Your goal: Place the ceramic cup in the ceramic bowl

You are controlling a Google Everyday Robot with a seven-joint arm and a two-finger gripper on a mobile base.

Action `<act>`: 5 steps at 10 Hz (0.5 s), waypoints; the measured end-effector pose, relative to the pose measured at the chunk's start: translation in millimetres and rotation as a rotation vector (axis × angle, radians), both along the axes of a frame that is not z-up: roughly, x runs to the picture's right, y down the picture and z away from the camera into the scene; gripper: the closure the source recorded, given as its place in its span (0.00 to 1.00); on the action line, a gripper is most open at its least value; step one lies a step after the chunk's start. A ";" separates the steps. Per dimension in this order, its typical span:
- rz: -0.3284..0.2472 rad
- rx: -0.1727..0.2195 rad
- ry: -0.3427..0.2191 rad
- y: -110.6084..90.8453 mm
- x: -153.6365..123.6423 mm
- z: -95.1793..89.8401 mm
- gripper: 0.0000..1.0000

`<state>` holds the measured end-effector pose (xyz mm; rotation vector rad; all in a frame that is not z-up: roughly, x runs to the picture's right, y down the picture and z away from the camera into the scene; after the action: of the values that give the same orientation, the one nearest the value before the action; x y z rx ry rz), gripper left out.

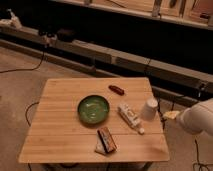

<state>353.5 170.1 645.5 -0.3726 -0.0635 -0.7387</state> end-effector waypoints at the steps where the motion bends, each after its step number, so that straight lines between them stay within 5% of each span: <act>1: 0.003 0.037 -0.007 -8.6 6.1 0.9 0.20; 5: 0.007 0.168 -0.119 -42.1 22.8 11.1 0.20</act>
<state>376.3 128.0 656.6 -0.1683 -0.1140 -0.7528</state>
